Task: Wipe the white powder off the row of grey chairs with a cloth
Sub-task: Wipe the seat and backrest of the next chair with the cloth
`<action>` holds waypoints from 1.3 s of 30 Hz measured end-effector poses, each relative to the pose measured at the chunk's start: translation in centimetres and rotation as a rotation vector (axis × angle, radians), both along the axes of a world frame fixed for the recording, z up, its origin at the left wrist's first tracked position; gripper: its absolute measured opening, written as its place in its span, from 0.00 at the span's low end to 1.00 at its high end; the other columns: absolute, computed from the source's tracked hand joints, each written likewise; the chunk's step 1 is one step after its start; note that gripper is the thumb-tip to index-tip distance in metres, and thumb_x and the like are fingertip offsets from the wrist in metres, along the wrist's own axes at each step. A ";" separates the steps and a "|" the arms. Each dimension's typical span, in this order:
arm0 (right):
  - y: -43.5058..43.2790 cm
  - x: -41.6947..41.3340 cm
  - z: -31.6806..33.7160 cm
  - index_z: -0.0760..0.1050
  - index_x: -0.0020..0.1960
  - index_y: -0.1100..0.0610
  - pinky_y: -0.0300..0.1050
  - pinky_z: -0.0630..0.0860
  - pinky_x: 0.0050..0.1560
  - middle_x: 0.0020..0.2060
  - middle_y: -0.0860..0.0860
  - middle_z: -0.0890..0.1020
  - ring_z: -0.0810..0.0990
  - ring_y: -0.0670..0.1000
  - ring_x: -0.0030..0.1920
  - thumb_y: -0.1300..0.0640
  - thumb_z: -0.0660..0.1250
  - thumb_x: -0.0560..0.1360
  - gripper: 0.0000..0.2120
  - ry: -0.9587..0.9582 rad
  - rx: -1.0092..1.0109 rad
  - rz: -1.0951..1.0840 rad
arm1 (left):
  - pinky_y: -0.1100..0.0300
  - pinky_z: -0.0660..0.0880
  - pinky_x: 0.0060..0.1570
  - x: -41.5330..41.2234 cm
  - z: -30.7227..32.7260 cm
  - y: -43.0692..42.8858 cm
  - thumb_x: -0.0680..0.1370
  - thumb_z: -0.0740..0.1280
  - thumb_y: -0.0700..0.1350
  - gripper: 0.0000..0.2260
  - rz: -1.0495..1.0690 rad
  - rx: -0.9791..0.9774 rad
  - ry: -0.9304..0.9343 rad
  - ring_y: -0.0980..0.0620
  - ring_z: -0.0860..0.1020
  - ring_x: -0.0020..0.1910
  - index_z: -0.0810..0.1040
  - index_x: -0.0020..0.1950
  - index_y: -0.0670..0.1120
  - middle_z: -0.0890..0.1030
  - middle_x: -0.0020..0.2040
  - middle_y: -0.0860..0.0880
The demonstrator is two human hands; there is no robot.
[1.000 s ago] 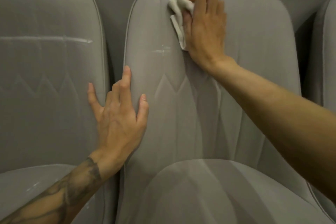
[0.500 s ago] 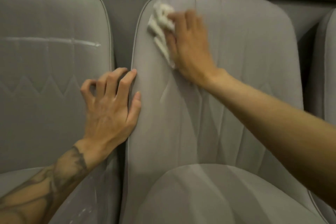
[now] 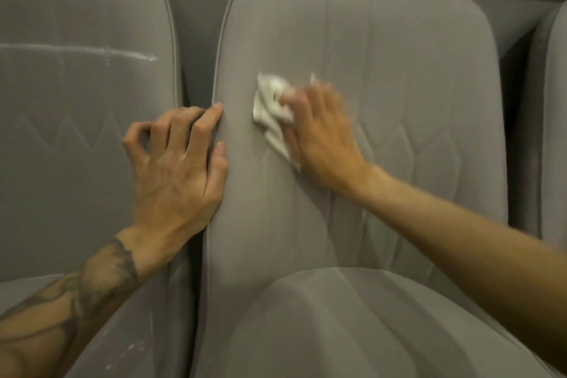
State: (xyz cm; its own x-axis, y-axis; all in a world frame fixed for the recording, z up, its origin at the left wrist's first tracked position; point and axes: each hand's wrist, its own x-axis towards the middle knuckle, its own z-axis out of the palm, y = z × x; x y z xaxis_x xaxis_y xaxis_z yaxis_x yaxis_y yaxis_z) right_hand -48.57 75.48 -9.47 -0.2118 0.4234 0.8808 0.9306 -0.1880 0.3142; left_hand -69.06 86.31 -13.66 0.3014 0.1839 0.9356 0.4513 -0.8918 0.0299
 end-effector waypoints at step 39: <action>-6.4 -0.5 -14.9 0.71 0.60 0.52 0.48 0.71 0.54 0.57 0.52 0.78 0.76 0.55 0.52 0.57 0.58 0.83 0.07 -0.377 -0.632 0.126 | 0.40 0.61 0.64 0.1 -0.3 0.2 0.83 0.60 0.48 0.20 0.039 0.027 -0.009 0.43 0.69 0.67 0.71 0.74 0.45 0.75 0.66 0.44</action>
